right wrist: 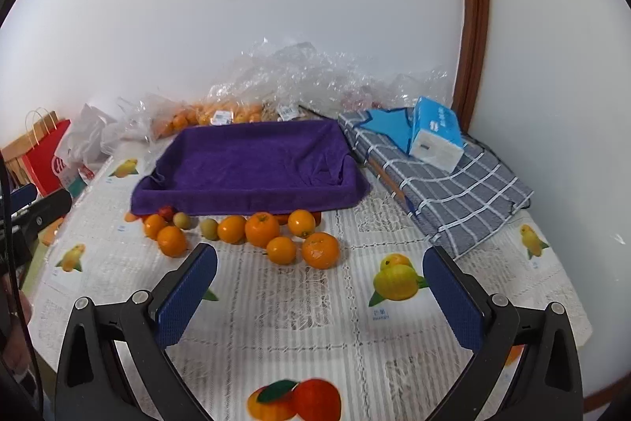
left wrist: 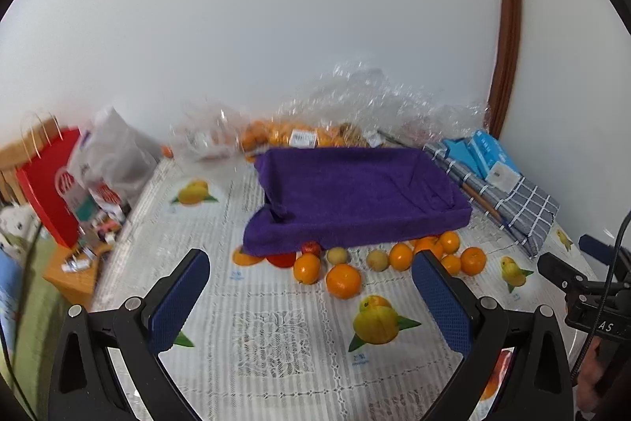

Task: Organize fruits
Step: 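Grasp a large orange with the right tool while the left tool grasps another orange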

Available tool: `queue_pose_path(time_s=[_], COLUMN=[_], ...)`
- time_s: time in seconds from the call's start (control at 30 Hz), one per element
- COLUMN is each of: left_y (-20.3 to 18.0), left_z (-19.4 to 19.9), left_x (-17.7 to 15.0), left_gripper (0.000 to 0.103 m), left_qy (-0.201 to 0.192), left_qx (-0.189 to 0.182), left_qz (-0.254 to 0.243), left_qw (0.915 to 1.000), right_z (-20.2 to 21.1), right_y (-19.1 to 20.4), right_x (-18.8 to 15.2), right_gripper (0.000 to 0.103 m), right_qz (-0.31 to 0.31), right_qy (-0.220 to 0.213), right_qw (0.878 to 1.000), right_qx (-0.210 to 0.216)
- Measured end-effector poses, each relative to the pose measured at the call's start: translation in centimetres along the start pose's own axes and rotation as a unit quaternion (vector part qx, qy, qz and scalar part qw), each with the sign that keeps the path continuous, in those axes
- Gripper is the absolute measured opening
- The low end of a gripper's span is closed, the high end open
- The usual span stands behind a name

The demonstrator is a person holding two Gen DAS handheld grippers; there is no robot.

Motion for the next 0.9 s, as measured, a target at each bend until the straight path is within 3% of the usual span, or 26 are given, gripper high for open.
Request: queue_pose_path(time_s=[0.13,0.3,0.43,0.6,0.73,0.8,0.9], left_y=[2.2,5.1,6.6,6.2,5.8,5.7,5.4], left_z=[-3.3,-6.6,-8.4,-9.7,-10.1,-10.2,-10.4], left_x=[-2.3,-4.9,-6.0,-6.8,-6.9,-6.9,-7.0], left_gripper=[0.103,0.102,0.102,0.102,0.102,0.102,0.101], left_qy=[0.037,0.084,0.096,0.103,0.104,0.104,0.104], left_qx=[0.007,0.02,0.012,-0.021,-0.027,-0.026,-0.031], left_qz=[0.003,0.014,0.038,0.051,0.045,0.042,0.04], left_qw=[0.9993,0.9962,0.9945,0.9932,0.9932,0.9933,0.9933], right_z=[-3.4,-8.1,-10.6,-12.0,-13.6,-14.5,-14.8], right_y=[0.1,-1.3,-1.4,-0.4,0.7,1.0,1.2], right_x=[-1.6,-3.8,-4.6,-4.2,-4.7,-5.1,-4.4], right_gripper=[0.102,0.092,0.092,0.089,0.072,0.069,0.067], right_qz=[0.009,0.001,-0.036,-0.032,-0.014,-0.006,0.001], right_qy=[0.011,0.047,0.085,0.075,0.096,0.114,0.101], right_qw=[1.0,0.999,0.996,0.996,0.995,0.993,0.995], right_qx=[0.003,-0.015,0.02,0.029,0.037,0.031,0.024])
Point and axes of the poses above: each gripper's, at about its wrist camera, not at the fingertips, and z roughly against the way its jaws point, y to its left, x to its top, the point moved 10 cm from there along -z, roughly the way its jaws point, and after that the axes turned 11 degrees about -x, right-handed, at the moved point
